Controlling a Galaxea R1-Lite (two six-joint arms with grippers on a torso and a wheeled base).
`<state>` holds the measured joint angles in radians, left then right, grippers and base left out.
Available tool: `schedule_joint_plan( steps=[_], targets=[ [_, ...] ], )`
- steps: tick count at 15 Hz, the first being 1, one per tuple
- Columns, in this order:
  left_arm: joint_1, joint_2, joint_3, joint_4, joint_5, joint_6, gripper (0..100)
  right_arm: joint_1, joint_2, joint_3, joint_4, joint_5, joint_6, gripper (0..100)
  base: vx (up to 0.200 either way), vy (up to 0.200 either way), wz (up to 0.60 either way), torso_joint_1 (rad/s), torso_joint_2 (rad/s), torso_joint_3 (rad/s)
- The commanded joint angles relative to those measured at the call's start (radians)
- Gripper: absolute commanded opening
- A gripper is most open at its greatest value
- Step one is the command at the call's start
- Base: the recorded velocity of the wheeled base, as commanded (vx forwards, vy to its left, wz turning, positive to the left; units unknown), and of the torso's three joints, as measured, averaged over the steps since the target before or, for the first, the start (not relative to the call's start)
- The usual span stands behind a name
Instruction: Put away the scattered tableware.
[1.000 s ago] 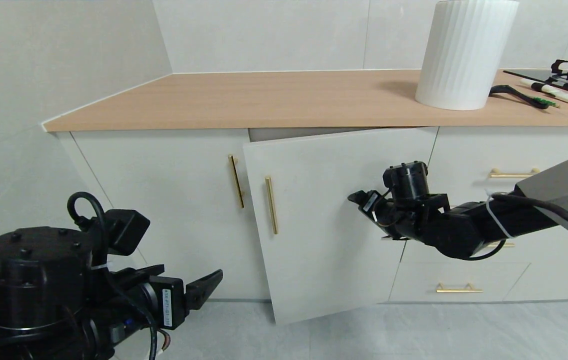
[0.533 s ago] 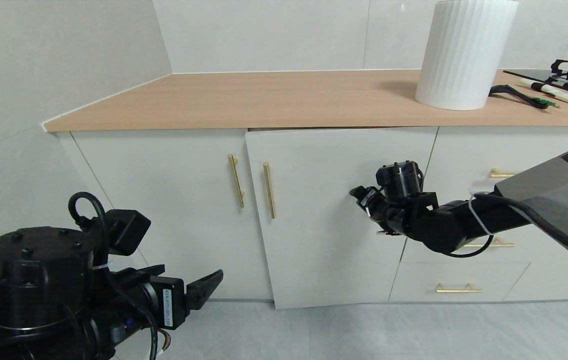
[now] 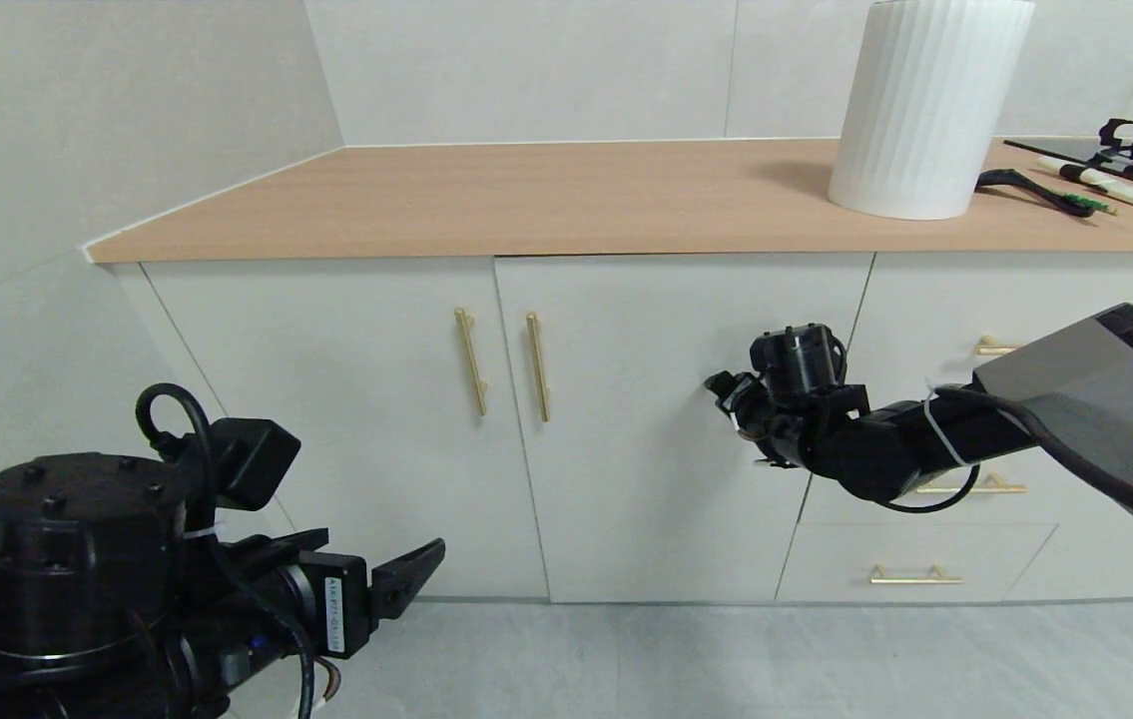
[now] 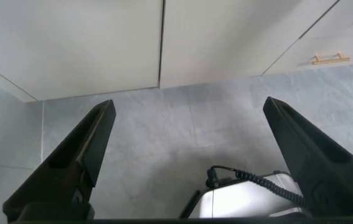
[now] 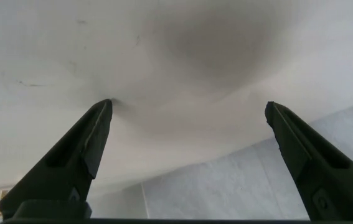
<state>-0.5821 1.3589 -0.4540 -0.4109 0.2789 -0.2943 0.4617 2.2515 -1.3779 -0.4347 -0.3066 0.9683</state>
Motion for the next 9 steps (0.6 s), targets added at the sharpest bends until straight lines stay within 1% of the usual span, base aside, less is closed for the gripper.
schedule_joint_plan(
  steps=[1,6,9],
  targets=[
    [0.002,0.000,0.000,0.000,0.000,0.000,100,-0.005,0.003,-0.009,0.002,-0.002,0.000,100,0.000,0.000,0.00,0.000,0.00,0.000],
    [0.002,0.002,0.000,0.000,0.000,-0.002,100,-0.018,0.025,-0.041,0.005,-0.031,0.000,100,0.000,0.000,0.00,0.000,0.00,0.000],
    [0.002,0.002,0.000,0.000,0.000,-0.002,100,-0.014,-0.012,-0.012,0.010,-0.019,0.000,100,0.000,0.000,0.00,0.000,0.00,0.000]
  ],
)
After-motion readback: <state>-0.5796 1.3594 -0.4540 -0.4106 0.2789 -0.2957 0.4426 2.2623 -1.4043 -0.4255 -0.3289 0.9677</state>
